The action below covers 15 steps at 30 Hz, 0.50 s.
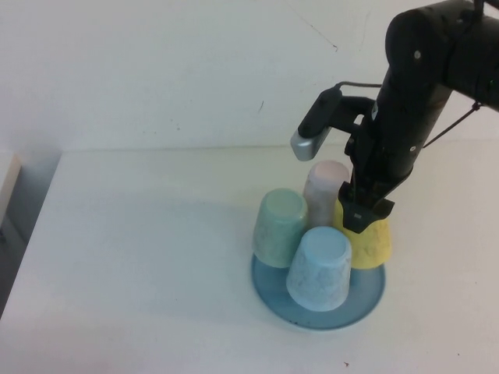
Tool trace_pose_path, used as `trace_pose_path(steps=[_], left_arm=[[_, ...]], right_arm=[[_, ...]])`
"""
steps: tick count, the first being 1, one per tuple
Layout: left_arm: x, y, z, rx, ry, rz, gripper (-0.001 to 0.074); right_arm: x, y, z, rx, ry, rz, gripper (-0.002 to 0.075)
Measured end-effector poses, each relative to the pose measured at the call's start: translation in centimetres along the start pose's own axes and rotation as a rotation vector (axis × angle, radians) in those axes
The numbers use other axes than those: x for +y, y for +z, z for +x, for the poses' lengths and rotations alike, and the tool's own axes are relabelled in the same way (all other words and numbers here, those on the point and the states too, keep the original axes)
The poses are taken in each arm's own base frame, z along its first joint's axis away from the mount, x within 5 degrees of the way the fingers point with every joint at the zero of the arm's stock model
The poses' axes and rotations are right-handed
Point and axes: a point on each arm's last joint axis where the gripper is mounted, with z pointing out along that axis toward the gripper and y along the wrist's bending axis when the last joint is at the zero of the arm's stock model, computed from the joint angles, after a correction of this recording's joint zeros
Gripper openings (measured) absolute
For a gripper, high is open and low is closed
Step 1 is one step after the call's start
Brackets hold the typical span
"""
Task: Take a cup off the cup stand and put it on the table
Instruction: Pick up the cup from the rack
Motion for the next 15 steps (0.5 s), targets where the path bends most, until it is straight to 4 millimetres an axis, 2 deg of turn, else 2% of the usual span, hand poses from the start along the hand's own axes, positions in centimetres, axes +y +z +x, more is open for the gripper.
trace_pose_path(steps=[15], left_arm=[[0.0,0.0,0.0,0.0,0.0,0.0,-0.0003]], right_arm=[[2.2,-9.2,1.9,-0.189,0.035,0.112,0.0543]])
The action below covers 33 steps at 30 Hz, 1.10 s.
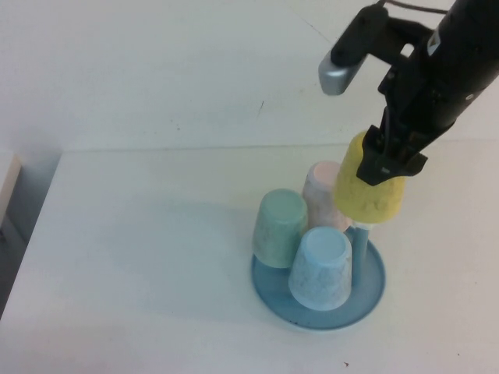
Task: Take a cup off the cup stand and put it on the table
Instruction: Hand over the cup
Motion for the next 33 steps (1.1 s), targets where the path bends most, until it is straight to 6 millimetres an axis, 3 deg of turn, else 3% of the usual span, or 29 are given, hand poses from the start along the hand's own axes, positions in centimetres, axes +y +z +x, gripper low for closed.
trace_pose_path(steps=[12,15,17,20,27,33], left_arm=[[0.0,0.0,0.0,0.0,0.0,0.0,-0.0003],[0.0,0.0,0.0,0.0,0.0,0.0,-0.0003],[0.0,0.0,0.0,0.0,0.0,0.0,-0.0003],[0.0,0.0,0.0,0.0,0.0,0.0,-0.0003],[0.0,0.0,0.0,0.0,0.0,0.0,-0.0003],[0.0,0.0,0.0,0.0,0.0,0.0,-0.0002]], right_arm=[[3.2,-9.6,1.7,-0.256,0.011,0.02,0.0543],[4.5,-10.6,3.0,-0.311,0.047,-0.062,0.0543],[5.3,-10.2,4.6,-0.324,0.104,-0.148,0.0543],[5.9,-7.9,7.4,-0.375,0.216,-0.244,0.0543],[7.6,-3.6,13.7,-0.707,0.625,-0.373,0.0543],[7.8,-0.2,16.9,-0.765,0.883,-0.504,0.0543]])
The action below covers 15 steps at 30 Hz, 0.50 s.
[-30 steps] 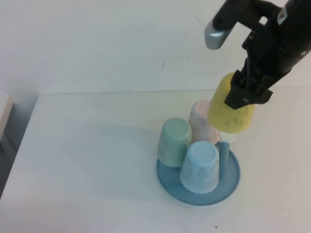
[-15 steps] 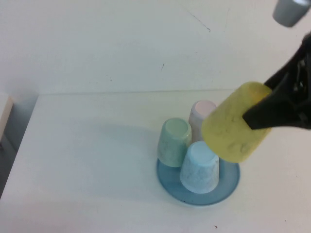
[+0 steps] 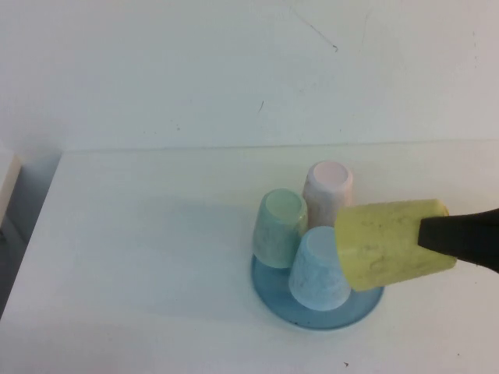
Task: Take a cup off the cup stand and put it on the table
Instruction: Hand over the cup
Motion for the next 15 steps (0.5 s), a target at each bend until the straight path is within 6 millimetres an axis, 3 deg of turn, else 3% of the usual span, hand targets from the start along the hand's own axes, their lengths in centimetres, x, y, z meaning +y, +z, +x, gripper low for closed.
trace_pose_path(steps=[9,15], left_arm=[[0.0,0.0,0.0,0.0,0.0,0.0,-0.0002],[0.0,0.0,0.0,0.0,0.0,0.0,-0.0002]], right_arm=[[-1.3,0.6,-0.8,0.004,0.17,-0.215,0.0543],[-2.6,1.5,-1.4,-0.03,0.277,-0.249,0.0543]])
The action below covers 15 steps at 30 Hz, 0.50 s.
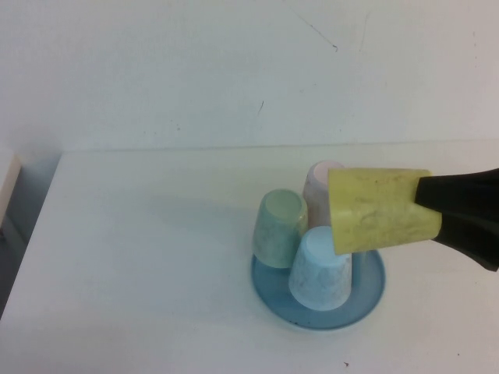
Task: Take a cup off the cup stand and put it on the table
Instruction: Hand over the cup
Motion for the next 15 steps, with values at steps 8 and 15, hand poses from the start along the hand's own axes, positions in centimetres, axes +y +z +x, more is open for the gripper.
trace_pose_path(steps=[8,15], left_arm=[[0.0,0.0,0.0,0.0,0.0,0.0,-0.0002],[0.0,0.0,0.0,0.0,0.0,0.0,-0.0003]], right_arm=[[-0.13,0.05,-0.1,-0.005,0.069,-0.002,0.0543],[-0.12,0.05,-0.11,-0.006,0.111,-0.004,0.0543]])
